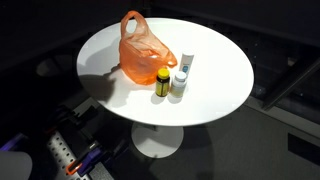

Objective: Remove the white bottle from the plastic bag

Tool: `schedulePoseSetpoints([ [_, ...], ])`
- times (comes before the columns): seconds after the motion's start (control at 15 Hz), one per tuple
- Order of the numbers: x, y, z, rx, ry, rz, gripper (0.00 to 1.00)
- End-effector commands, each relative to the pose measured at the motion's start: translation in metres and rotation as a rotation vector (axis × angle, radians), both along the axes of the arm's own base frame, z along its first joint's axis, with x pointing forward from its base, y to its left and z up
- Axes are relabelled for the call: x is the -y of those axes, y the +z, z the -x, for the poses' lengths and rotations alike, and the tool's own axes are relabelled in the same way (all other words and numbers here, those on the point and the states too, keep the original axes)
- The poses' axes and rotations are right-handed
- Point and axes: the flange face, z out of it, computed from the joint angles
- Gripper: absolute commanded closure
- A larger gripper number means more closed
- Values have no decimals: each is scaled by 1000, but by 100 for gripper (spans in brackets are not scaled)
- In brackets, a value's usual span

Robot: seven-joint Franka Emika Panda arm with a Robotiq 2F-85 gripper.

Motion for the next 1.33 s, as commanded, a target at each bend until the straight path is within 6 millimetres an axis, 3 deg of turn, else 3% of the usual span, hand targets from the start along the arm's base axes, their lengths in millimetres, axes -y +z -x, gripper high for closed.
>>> schedulePoseSetpoints([
  [0.0,-12,24,28,31,114,-1,0],
  [0.4,-38,67,67,80,253,-46,0],
  [0.67,-45,87,85,111,305,-70,0],
  [0.73,-47,81,72,96,270,-47,0],
  [1.27,-48,77,72,87,274,-48,0],
])
